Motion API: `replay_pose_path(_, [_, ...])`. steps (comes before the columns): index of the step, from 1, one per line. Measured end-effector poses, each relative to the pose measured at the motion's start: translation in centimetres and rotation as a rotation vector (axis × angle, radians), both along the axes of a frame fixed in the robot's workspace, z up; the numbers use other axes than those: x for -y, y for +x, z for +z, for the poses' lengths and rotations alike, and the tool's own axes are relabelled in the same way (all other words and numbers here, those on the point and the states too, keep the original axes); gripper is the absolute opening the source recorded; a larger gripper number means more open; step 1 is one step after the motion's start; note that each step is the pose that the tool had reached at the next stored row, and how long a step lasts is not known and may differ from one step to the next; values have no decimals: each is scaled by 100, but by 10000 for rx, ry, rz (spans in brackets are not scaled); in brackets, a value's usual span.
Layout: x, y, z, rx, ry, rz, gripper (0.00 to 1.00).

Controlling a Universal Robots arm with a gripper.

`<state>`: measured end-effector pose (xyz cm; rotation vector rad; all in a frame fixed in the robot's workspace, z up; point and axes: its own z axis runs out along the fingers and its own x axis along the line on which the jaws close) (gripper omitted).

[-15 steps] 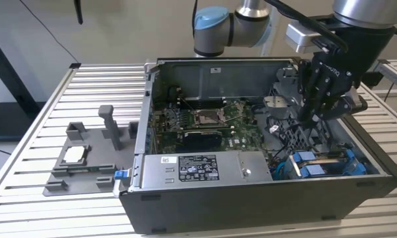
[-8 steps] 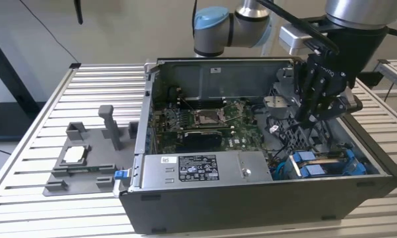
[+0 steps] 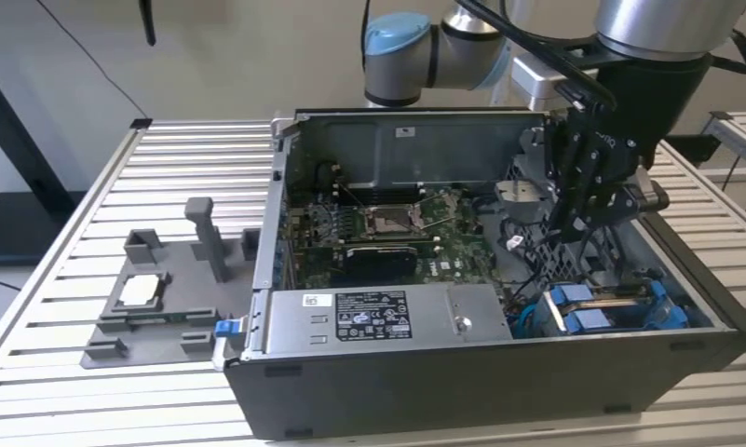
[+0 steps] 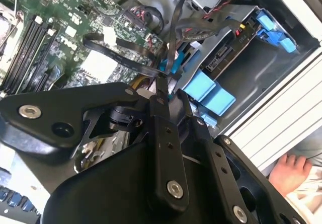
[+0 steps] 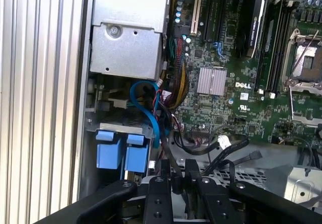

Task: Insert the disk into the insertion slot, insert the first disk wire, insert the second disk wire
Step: 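Insert the second disk wire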

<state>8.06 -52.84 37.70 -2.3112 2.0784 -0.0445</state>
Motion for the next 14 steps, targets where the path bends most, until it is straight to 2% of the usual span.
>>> replay_pose_path(5, [-1, 0, 0, 1, 0, 0, 24])
replay_pose_path(6, [-1, 0, 0, 2, -1, 0, 18])
replay_pose_path(8, [-1, 0, 0, 2, 0, -1, 16])
replay_pose_path(14, [-1, 0, 0, 4, 1, -1, 16])
